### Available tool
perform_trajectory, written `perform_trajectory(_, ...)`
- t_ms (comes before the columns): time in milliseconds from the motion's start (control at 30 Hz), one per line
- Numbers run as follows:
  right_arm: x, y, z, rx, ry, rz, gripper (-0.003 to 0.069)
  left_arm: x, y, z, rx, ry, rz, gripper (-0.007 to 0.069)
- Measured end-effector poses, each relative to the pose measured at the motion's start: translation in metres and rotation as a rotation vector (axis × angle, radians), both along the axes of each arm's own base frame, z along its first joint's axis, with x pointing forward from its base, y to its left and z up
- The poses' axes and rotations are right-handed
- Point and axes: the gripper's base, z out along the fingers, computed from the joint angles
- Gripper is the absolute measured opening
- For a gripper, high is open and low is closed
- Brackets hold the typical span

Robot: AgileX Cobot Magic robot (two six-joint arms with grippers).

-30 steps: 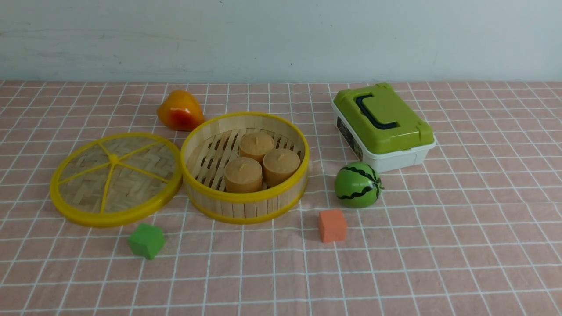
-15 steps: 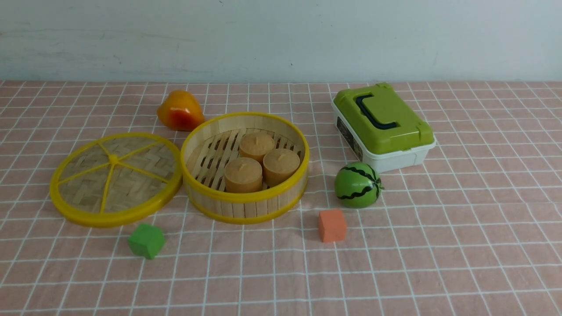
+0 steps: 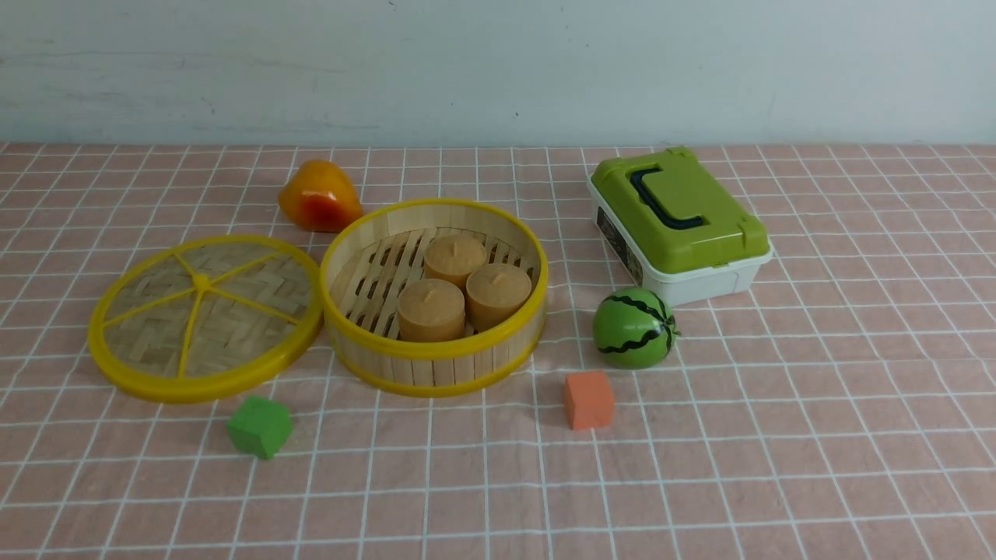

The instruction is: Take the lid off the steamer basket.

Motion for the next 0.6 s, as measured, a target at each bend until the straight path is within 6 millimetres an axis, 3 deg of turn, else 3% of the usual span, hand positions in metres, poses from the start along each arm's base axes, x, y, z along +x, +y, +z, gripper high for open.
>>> perform_trajectory(600,0.0,0.0,0.0,0.0,0.0,0.0,0.0241,0.0,0.0,0.0,0.0,0.0,0.0,0.0005)
